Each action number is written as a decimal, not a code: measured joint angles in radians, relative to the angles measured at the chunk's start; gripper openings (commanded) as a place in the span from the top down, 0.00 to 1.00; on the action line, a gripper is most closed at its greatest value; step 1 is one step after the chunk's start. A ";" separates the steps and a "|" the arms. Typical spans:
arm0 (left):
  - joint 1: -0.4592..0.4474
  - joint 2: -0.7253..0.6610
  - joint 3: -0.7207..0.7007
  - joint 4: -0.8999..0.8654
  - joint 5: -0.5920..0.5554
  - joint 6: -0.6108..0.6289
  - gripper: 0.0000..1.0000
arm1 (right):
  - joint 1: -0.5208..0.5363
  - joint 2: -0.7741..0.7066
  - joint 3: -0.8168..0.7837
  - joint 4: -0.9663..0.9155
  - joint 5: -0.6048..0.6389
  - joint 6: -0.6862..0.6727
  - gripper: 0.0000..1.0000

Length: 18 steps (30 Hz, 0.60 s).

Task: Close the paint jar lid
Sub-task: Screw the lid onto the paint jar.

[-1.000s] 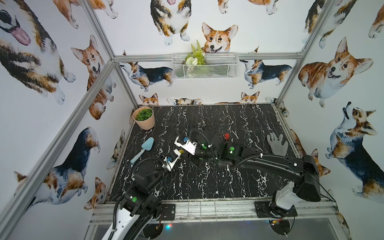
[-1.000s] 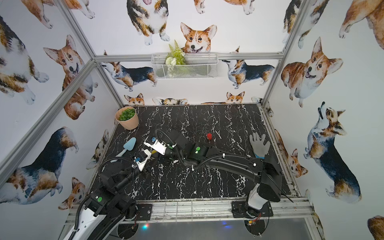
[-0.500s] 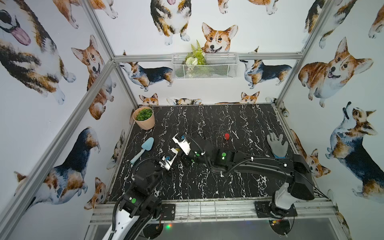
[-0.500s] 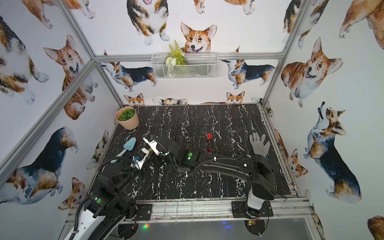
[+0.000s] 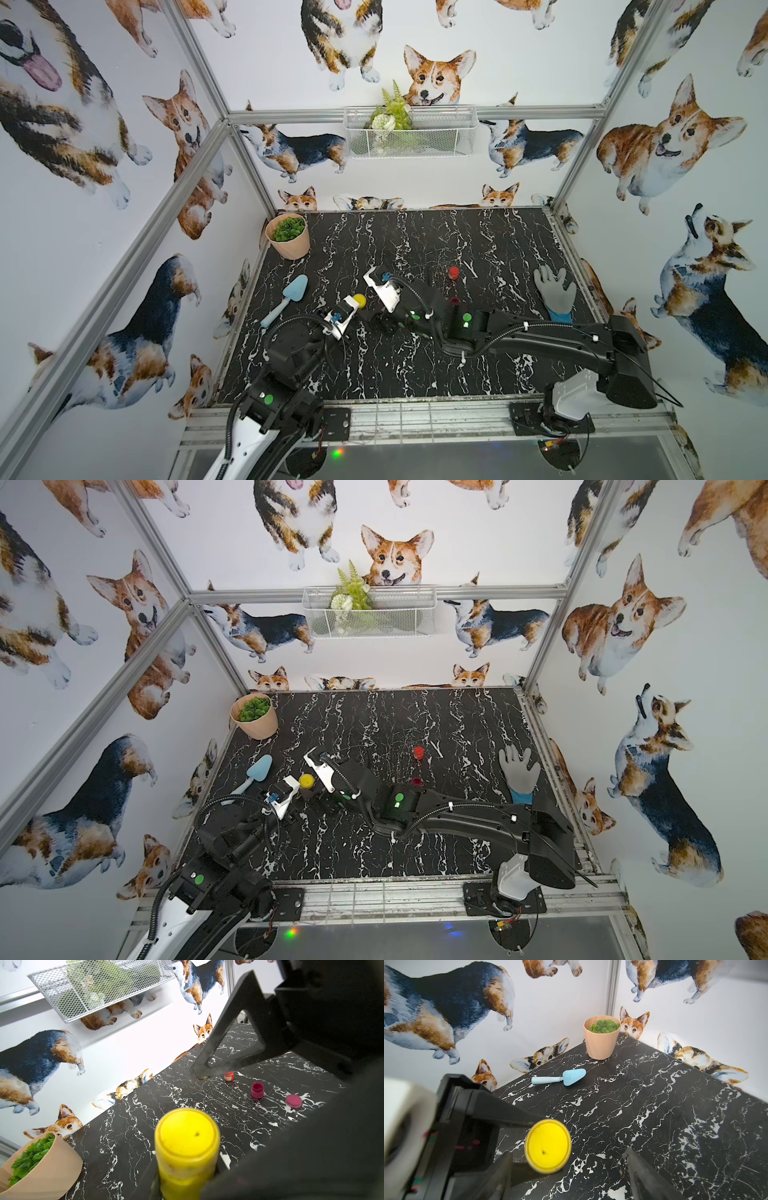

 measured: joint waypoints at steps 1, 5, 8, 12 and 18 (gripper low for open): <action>0.000 0.003 0.001 0.010 0.001 0.000 0.68 | 0.000 -0.020 -0.012 -0.006 -0.011 -0.017 0.12; 0.000 0.023 0.002 0.027 0.028 -0.003 0.68 | -0.022 -0.095 -0.053 -0.052 -0.074 -0.043 0.13; 0.000 0.030 0.002 0.036 0.088 -0.013 0.68 | -0.062 -0.166 -0.107 -0.067 -0.127 -0.051 0.15; 0.000 0.039 0.002 0.063 0.195 -0.039 0.68 | -0.115 -0.240 -0.163 -0.077 -0.228 -0.107 0.22; 0.000 0.071 0.001 0.077 0.336 -0.071 0.68 | -0.177 -0.257 -0.138 -0.094 -0.420 -0.262 0.36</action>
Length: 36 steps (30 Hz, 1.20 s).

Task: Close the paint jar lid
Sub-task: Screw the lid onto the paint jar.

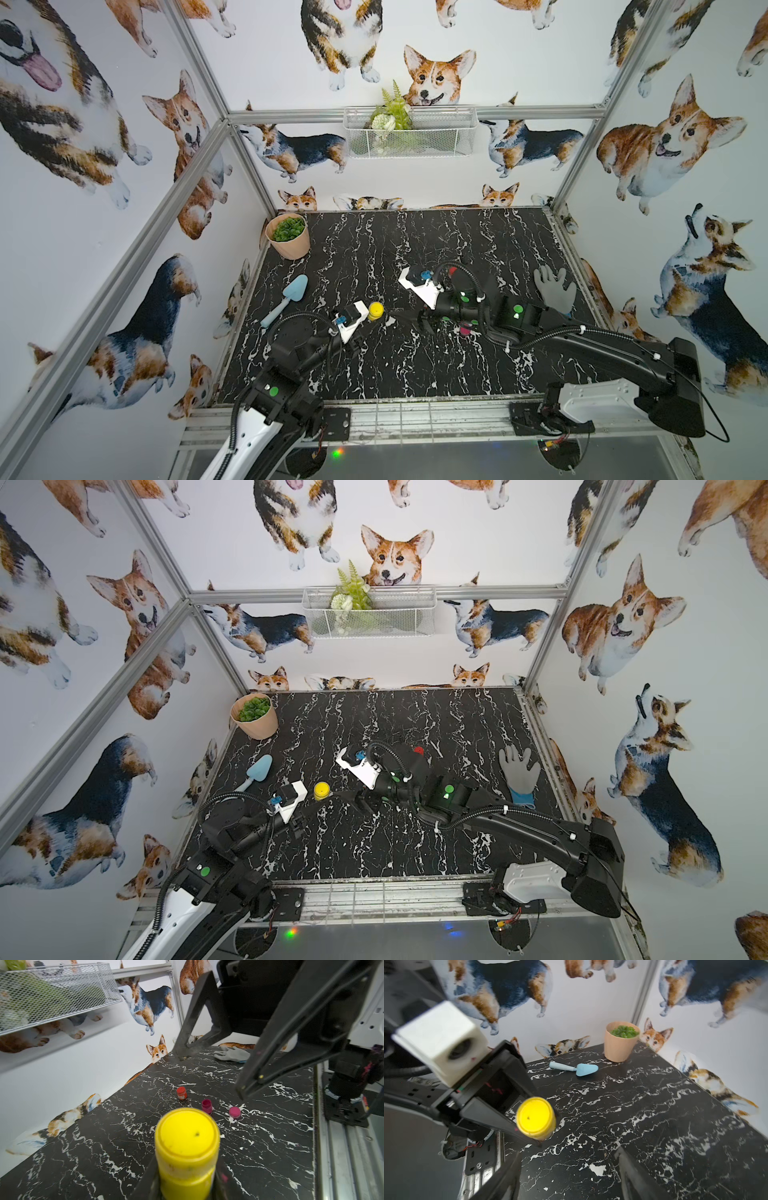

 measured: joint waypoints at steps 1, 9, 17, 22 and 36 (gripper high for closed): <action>0.000 0.002 0.000 0.002 0.015 -0.007 0.68 | 0.000 0.005 0.015 -0.003 -0.030 -0.026 0.36; 0.000 0.006 0.000 0.021 0.068 -0.016 0.68 | -0.010 0.093 0.105 -0.040 -0.188 -0.151 0.42; 0.000 0.005 0.000 0.022 0.070 -0.018 0.68 | -0.016 0.142 0.132 -0.048 -0.254 -0.169 0.52; 0.000 0.003 0.000 0.022 0.070 -0.018 0.68 | -0.016 0.150 0.136 -0.048 -0.267 -0.169 0.59; 0.000 -0.008 0.000 0.016 0.058 -0.017 0.68 | -0.020 0.155 0.122 -0.031 -0.265 -0.154 0.67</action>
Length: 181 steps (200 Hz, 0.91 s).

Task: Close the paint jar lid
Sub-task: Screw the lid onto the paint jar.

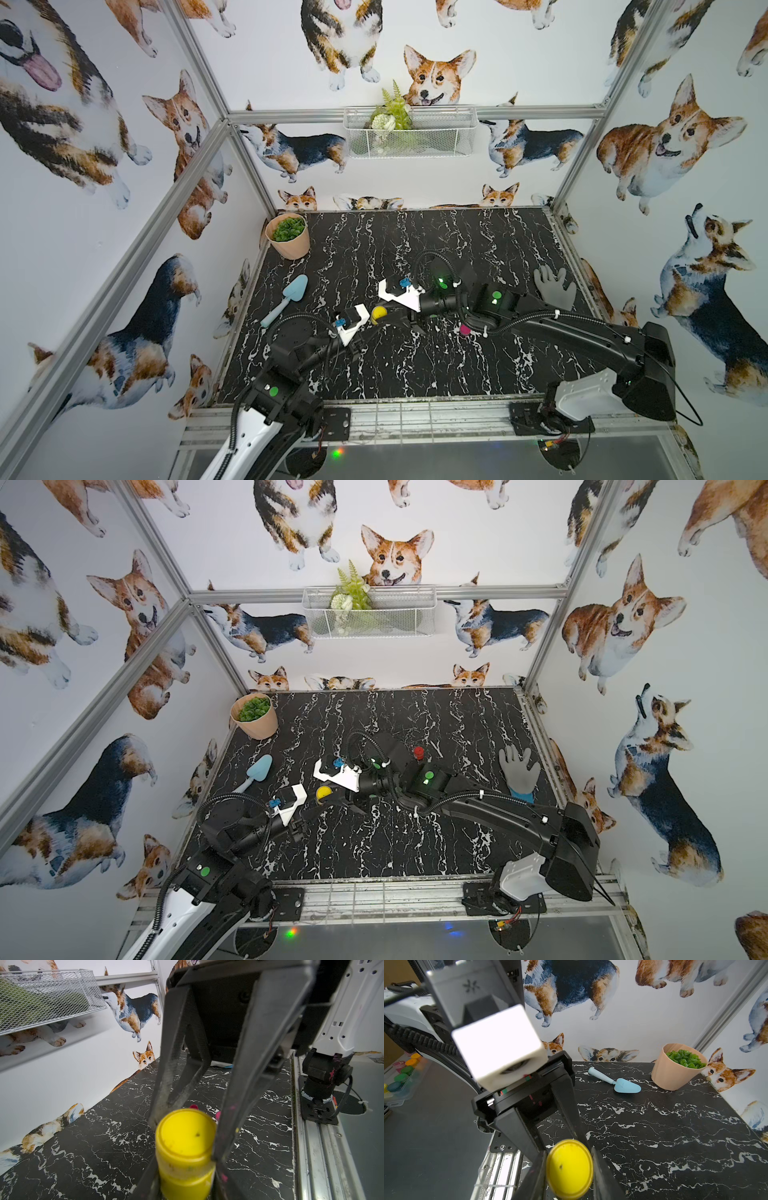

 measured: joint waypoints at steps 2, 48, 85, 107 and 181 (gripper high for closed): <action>0.000 0.000 0.000 0.000 -0.003 0.000 0.68 | 0.000 0.000 -0.001 0.002 0.001 0.003 0.67; 0.000 -0.018 -0.002 -0.011 -0.037 0.004 0.68 | 0.003 0.000 -0.033 0.073 0.027 0.048 0.67; 0.000 -0.030 -0.004 -0.027 -0.095 0.008 0.68 | 0.034 0.019 -0.050 0.140 0.107 0.099 0.67; 0.000 -0.040 -0.007 -0.049 -0.146 0.010 0.68 | 0.072 0.046 -0.048 0.174 0.203 0.121 0.67; 0.002 -0.095 -0.013 -0.110 -0.319 0.010 0.69 | 0.148 0.132 -0.051 0.331 0.436 0.252 0.68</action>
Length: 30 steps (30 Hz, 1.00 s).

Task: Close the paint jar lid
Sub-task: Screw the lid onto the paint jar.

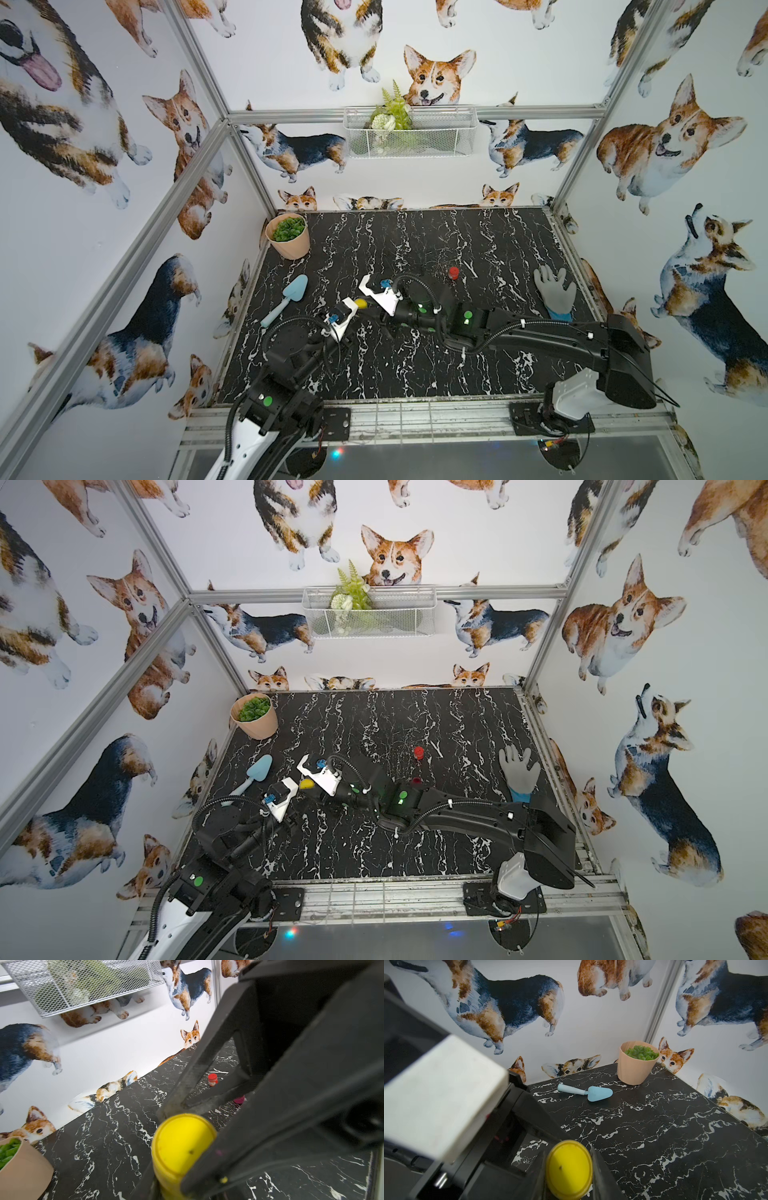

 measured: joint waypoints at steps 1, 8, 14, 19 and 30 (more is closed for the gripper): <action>0.000 -0.005 -0.001 -0.006 -0.013 0.000 0.69 | 0.005 0.006 0.001 0.008 0.016 0.011 0.67; 0.000 -0.015 -0.001 -0.011 -0.091 0.006 0.69 | 0.042 0.059 0.045 0.019 0.166 0.100 0.58; -0.002 0.003 0.001 0.000 -0.071 0.034 0.69 | 0.050 0.049 0.030 0.021 0.242 0.132 0.38; -0.003 0.034 0.009 0.035 -0.039 0.038 0.69 | 0.053 -0.060 -0.050 -0.008 0.264 0.118 0.30; -0.002 0.074 0.014 0.090 0.138 0.021 0.68 | -0.115 -0.367 -0.192 -0.130 0.001 -0.016 0.34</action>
